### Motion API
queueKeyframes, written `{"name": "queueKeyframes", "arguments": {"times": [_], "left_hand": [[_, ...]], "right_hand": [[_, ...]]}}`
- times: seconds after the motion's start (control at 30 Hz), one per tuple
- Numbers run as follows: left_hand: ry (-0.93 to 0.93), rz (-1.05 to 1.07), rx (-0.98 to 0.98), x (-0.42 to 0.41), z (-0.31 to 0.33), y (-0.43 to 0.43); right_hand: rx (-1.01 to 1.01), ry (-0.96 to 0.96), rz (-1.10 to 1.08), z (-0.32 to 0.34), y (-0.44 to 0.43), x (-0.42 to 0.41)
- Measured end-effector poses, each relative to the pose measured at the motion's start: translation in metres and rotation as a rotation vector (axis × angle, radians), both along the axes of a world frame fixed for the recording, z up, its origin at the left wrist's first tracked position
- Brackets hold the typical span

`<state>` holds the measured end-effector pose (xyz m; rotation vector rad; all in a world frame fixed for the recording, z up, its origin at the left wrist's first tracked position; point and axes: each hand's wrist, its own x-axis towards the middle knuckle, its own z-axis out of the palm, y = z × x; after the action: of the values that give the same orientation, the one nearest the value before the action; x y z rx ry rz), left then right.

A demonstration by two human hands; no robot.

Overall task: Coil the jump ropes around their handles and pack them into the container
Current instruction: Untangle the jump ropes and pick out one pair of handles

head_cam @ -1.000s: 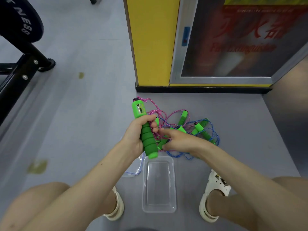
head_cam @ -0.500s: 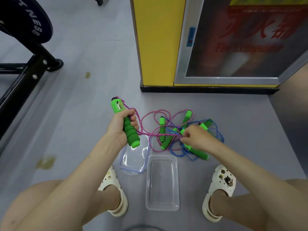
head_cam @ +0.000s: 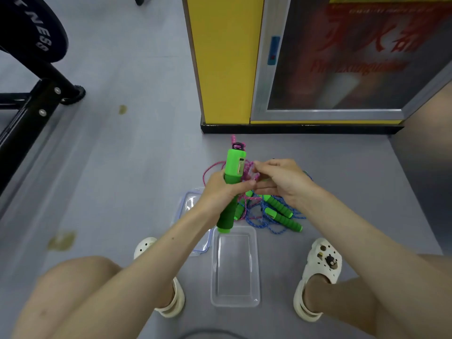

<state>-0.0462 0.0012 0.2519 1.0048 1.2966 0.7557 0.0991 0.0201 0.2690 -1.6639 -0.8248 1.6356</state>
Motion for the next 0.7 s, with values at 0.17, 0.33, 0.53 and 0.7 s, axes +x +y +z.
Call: {"name": "queueKeyframes", "arguments": {"times": [0.17, 0.33, 0.53, 0.7], "left_hand": [[0.049, -0.018, 0.011, 0.009, -0.002, 0.003], [-0.044, 0.153, -0.038, 0.011, 0.003, 0.003], [-0.484, 0.356, -0.270, 0.010, 0.011, 0.011], [-0.688, 0.381, -0.317, 0.004, 0.020, 0.017]], "right_hand": [[0.015, -0.047, 0.045, 0.000, 0.000, 0.000], [0.025, -0.261, 0.159, 0.002, -0.002, 0.003], [-0.051, -0.513, 0.677, -0.018, -0.009, -0.001], [-0.017, -0.437, 0.797, -0.022, -0.014, -0.004]]}}
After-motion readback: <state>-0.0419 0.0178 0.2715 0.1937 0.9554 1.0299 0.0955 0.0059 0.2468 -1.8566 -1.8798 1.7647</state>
